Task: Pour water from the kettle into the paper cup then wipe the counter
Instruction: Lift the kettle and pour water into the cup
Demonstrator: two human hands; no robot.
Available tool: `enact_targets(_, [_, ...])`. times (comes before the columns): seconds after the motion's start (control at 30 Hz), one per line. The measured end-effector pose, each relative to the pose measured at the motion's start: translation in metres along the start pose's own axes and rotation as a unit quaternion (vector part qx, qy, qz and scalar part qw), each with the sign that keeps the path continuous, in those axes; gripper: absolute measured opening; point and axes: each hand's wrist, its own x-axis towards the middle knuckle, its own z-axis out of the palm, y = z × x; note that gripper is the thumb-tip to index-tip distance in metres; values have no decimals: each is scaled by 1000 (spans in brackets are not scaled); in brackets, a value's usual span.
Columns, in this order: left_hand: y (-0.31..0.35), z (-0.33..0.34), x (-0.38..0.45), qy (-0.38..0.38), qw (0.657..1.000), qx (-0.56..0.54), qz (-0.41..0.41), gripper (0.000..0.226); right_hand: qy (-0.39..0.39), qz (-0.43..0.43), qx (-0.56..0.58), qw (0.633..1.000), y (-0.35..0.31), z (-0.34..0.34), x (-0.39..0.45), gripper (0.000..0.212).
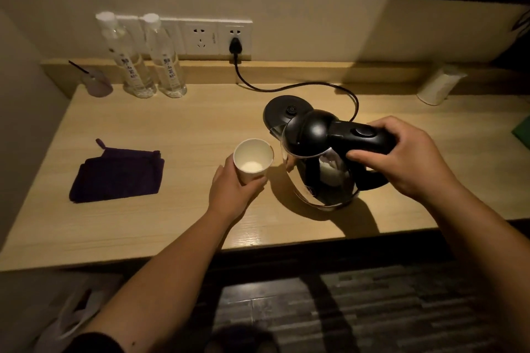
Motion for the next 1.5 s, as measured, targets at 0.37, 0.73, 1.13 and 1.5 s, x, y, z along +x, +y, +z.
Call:
enact_targets(0.37, [-6,3,1,-5,1000,9,-10,81,-87,-57,-117,988,-44,-2,18,38])
enact_targets(0.73, [-9,3,2,-23,999,6,-26,81,-129,-96,-204,966,-80,-4,34,39])
enact_targets(1.13, [-9,3,2,-17,1000,-2,-20,84,-167,-109,-263,944,-98,-8,57,35])
enact_targets(1.5, [-12,5,3,-13,1000,4,-26,85,-189,-115,-284,933,-105,-6,63,35])
